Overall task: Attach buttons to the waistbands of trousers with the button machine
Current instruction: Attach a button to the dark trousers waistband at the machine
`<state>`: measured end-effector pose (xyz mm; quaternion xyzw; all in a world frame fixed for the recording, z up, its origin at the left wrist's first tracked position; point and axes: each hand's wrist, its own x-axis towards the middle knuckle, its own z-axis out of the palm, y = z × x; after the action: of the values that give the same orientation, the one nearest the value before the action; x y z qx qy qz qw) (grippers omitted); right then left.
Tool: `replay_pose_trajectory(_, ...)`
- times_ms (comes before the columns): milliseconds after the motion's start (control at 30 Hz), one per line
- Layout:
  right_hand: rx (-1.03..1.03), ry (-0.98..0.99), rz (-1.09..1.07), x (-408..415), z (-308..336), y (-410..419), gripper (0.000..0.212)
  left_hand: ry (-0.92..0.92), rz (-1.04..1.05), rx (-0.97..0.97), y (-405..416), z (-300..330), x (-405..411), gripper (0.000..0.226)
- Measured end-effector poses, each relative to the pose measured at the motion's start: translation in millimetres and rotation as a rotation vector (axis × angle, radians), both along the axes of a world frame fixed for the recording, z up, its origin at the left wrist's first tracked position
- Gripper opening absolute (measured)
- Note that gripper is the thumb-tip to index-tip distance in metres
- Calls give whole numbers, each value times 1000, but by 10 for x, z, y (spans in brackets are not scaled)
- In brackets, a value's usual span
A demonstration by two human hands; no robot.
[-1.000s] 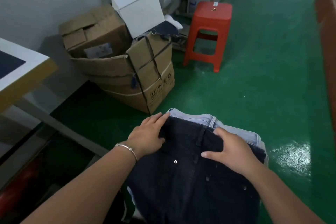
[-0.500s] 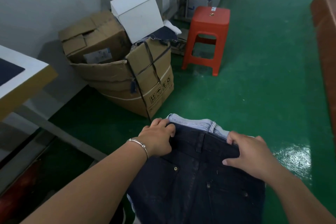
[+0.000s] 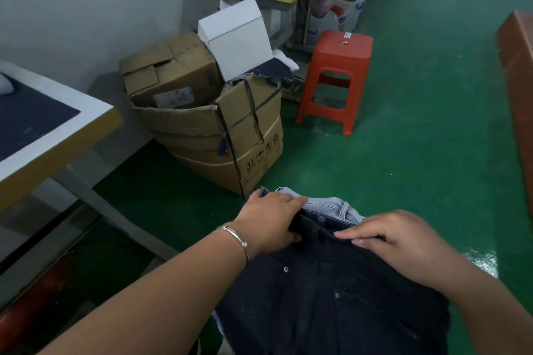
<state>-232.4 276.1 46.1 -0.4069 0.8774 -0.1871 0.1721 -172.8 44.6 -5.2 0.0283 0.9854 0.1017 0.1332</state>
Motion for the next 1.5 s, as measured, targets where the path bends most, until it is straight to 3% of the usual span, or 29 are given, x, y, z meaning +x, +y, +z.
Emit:
replay_pose_trajectory(100, 226, 188, 10, -40, -167, -8, 8, 26, 70, -10, -127, -139, 213, 66)
replay_pose_trajectory(167, 434, 213, 14, 0, -351, 11, 26, -4, 64, -9, -156, -207, 336, 58)
replay_pose_trajectory(200, 449, 245, 19, 42, -419, 25, 31, -3, 50, -27, -148, -227, 375, 55)
replay_pose_trajectory(267, 302, 276, 67, 129, -472, 29, 18, 80, 9, -91, -146, -232, 405, 47)
replay_pose_trajectory(300, 222, 211, 109, 169, -466, 34, 9, 131, -24, -114, -159, -220, 409, 40)
replay_pose_trajectory(400, 243, -45, 129, 169, -481, 52, 21, 74, -113, -116, -227, -142, 430, 10)
replay_pose_trajectory(500, 393, 10, 67, 170, -567, 16, 29, -104, -59, -109, -266, -149, 462, 21)
replay_pose_trajectory(600, 349, 143, 14, 118, -722, 9, 27, -149, -13, -131, -236, -160, 443, 8)
replay_pose_trajectory(700, 278, 57, -47, 31, -741, 31, 25, -185, 64, -171, -203, -179, 392, 36)
replay_pose_trajectory(767, 280, -97, -95, -18, -657, 33, 17, -148, 78, -170, -196, -136, 362, 33)
replay_pose_trajectory(867, 183, -372, -171, -68, -380, -1, 12, -162, 125, -45, -309, 82, 366, 26)
replay_pose_trajectory(967, -14, -456, -242, -86, 100, -82, 10, -267, 287, 359, -603, 606, 511, 34)
replay_pose_trajectory(1033, -137, -516, -230, -65, 452, -198, 16, -249, 397, 637, -823, 1078, 749, 45)
replay_pose_trajectory(1100, -239, -559, -177, -24, 779, -411, 19, -177, 478, 793, -1013, 1501, 1065, 49)
replay_pose_trajectory(1300, -380, -620, 104, 433, 1464, -1533, 25, 217, 740, 973, -1366, 2310, 2240, 19)
replay_pose_trajectory(1400, -345, -631, 266, 857, 1645, -2156, 19, 355, 898, 915, -1536, 2503, 2958, 22)
replay_pose_trajectory(1500, -276, -615, 442, 1362, 1739, -2767, 18, 453, 1057, 867, -1637, 2606, 3710, 6)
